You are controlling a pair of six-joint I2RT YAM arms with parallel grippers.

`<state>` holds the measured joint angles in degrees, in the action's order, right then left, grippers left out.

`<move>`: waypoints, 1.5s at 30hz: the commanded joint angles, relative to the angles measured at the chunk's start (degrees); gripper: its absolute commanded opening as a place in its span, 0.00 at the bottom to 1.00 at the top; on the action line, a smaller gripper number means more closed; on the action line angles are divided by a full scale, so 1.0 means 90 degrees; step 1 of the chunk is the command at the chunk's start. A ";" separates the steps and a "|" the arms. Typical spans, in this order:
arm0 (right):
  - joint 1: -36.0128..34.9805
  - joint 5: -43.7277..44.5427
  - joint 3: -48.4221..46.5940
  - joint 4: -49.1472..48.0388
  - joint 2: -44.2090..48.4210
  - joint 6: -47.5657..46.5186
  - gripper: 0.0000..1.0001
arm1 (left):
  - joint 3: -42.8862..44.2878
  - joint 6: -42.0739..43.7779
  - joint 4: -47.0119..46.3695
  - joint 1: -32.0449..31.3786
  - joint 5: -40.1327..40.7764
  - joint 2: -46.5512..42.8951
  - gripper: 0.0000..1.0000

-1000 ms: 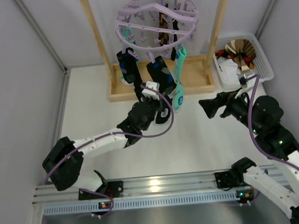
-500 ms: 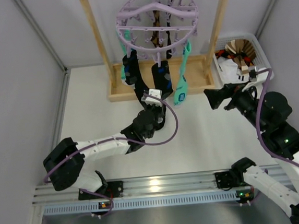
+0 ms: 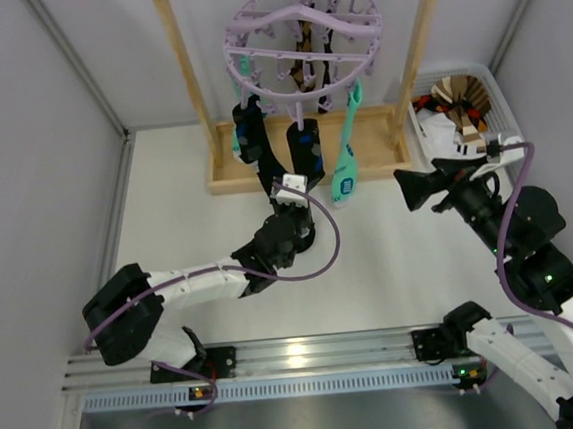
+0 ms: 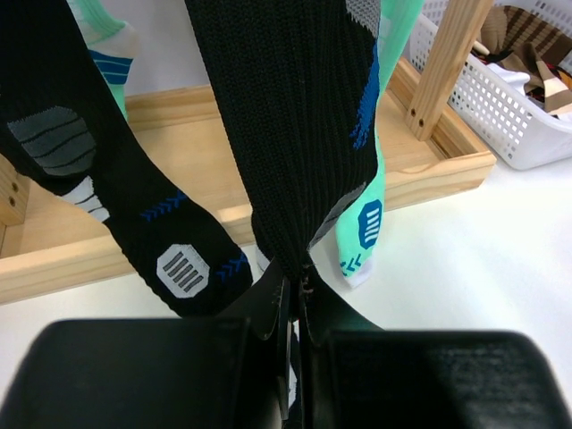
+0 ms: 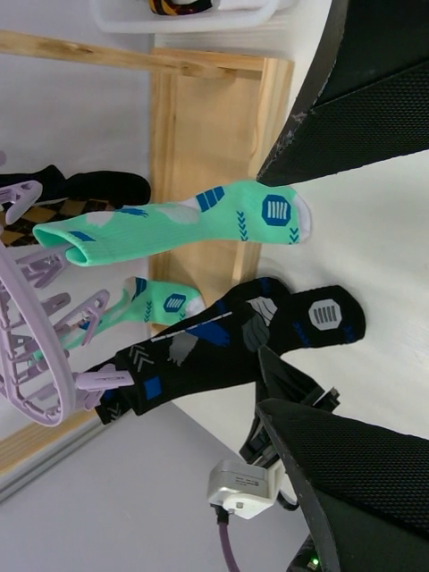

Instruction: Remove the socks clipped to the hanger

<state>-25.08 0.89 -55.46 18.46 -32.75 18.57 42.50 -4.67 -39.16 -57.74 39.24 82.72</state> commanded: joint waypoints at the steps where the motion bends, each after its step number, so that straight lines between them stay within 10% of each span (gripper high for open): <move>1: -0.0084 -0.0010 -0.0116 -0.0303 -0.0101 0.0007 0.99 | -0.0152 -0.0165 -0.0180 -0.0060 -0.0132 -0.0118 0.00; 15: -0.0104 -0.1348 -0.1454 -0.0284 -0.2082 0.0427 0.89 | 0.0004 -0.0351 -0.0180 -0.0216 -0.0269 -0.0197 0.00; 30: -0.2221 0.2770 -0.4919 0.2079 -0.4845 -0.0783 0.77 | 0.0950 0.0849 -0.0141 -0.0655 0.0736 0.0711 0.00; 45: -0.2877 0.4412 -0.7029 0.2939 -0.7004 -0.1340 0.69 | 0.1479 0.1846 -0.0141 -0.0841 0.1226 0.1307 0.00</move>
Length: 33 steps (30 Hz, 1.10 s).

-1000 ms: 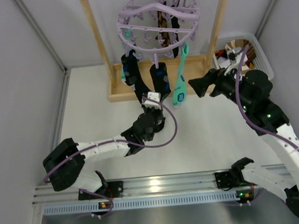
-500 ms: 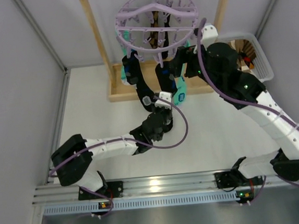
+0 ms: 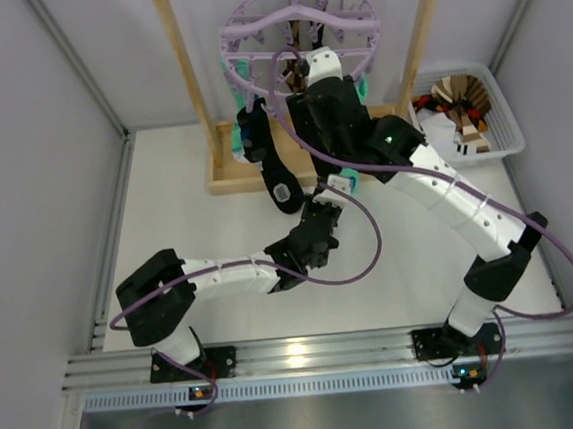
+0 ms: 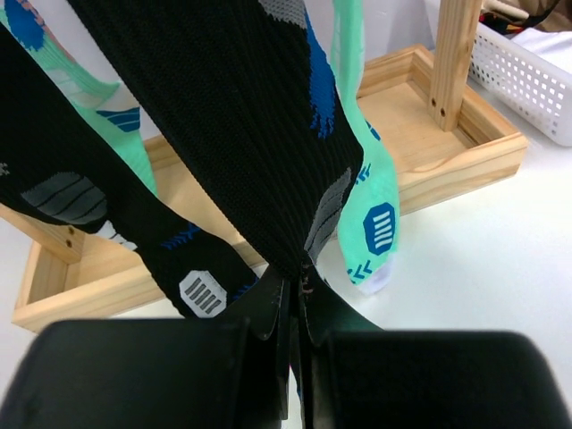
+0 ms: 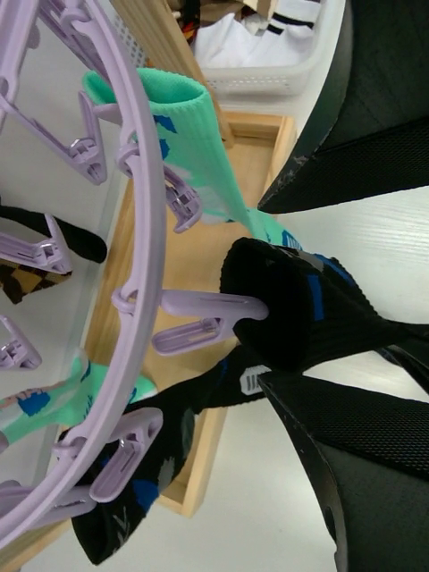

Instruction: Remove the socks clipped to the hanger

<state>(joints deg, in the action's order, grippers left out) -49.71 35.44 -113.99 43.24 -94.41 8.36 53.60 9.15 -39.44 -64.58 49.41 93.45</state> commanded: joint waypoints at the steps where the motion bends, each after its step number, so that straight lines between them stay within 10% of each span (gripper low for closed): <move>1: -0.0169 0.0670 -0.0624 0.0205 -0.0241 -0.0245 0.69 | 0.0274 0.0370 -0.0110 -0.0090 0.0087 0.0134 0.00; 33: -0.0326 0.2625 -0.0781 -0.1552 -0.1473 -0.1798 0.57 | 0.0196 0.0331 -0.0129 -0.0159 -0.0246 -0.0032 0.00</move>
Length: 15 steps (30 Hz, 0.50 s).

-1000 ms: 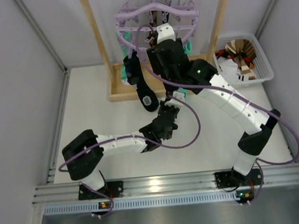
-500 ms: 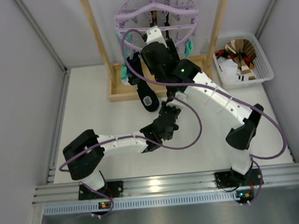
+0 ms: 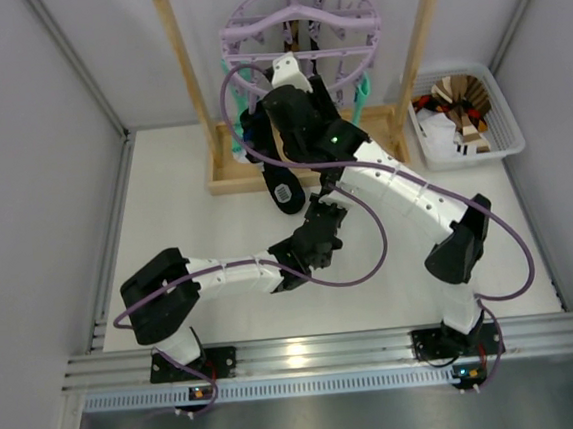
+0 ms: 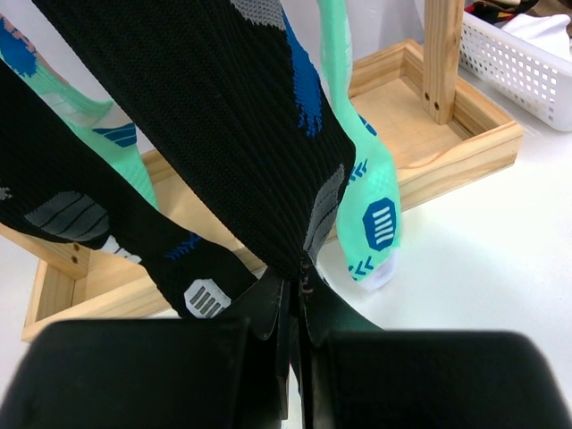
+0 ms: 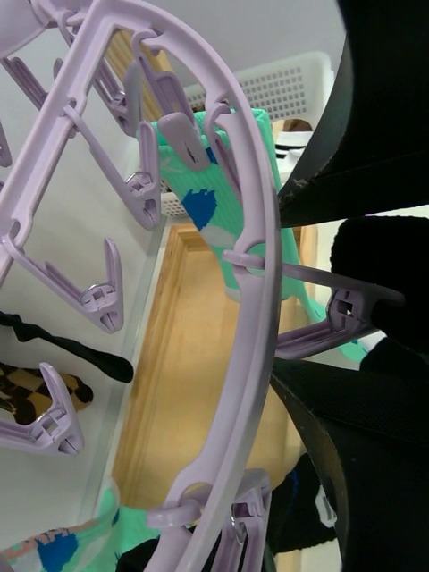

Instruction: Remove the socks clipped to the hanger

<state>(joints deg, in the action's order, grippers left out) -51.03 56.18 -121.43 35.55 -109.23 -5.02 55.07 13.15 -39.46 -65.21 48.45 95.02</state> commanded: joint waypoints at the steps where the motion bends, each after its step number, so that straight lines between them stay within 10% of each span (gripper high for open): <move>1: -0.0190 0.0349 0.0054 -0.0814 0.0164 -0.0408 0.57 | 0.0034 -0.0113 -0.0127 -0.0088 -0.0139 -0.0207 0.00; 15: -0.0209 0.0476 0.0093 -0.1118 0.0076 -0.0722 0.31 | -0.0025 -0.0211 -0.0127 -0.0088 -0.0139 -0.0246 0.00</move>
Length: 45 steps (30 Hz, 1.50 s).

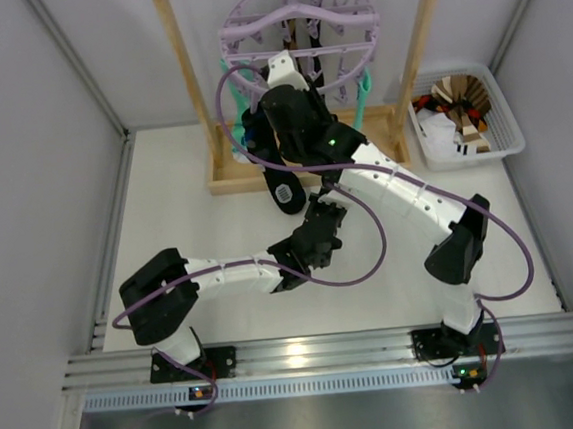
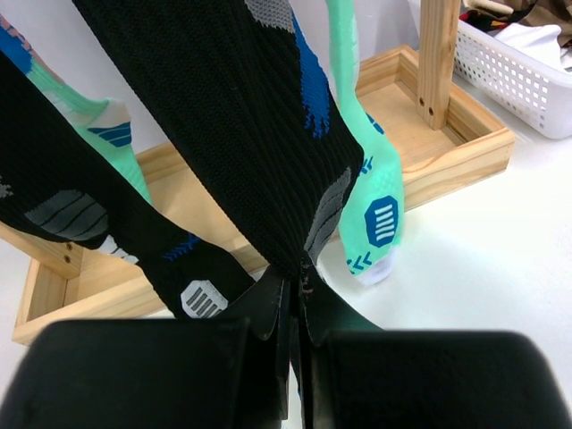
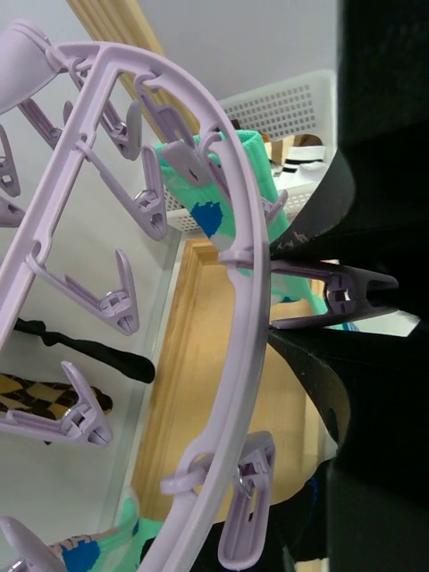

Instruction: Remove the socks clipped to the hanger

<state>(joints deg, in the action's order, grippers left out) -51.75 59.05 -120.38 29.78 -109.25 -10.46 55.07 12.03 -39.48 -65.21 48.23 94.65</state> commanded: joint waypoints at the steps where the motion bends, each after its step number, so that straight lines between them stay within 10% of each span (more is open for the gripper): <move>1: -0.0139 0.0148 -0.0004 -0.0477 0.0098 -0.0127 0.28 | -0.0035 -0.0097 -0.0125 -0.0088 -0.0114 -0.0204 0.00; 12: -0.0139 -0.0183 0.0299 -0.0584 0.0352 0.0087 0.14 | -0.0122 -0.0292 -0.0115 -0.0088 -0.0075 -0.0311 0.00; 19: -0.0110 -0.1236 0.0630 0.0011 0.0819 0.0810 0.60 | -0.0610 -0.1199 0.0558 -0.0088 -0.0690 -0.1365 0.00; 30: -0.0100 -0.2702 0.1470 0.0655 0.2244 0.1601 0.79 | -0.0855 -0.2762 0.1973 -0.0079 -0.1871 -0.2469 0.00; 33: -0.0100 -0.3152 0.1734 0.0783 0.2539 0.1728 0.99 | -0.0865 -0.3055 0.2296 -0.0069 -0.2135 -0.2645 0.00; 45: -0.0022 -0.2792 0.3538 0.0988 0.4879 0.2167 0.99 | -0.0369 -0.3583 0.3254 -0.0079 -0.3482 -0.3174 0.00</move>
<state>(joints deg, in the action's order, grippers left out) -51.72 31.40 -92.09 37.80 -72.44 6.37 47.79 -18.85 -11.57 -65.73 22.92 66.83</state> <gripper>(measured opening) 0.993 0.025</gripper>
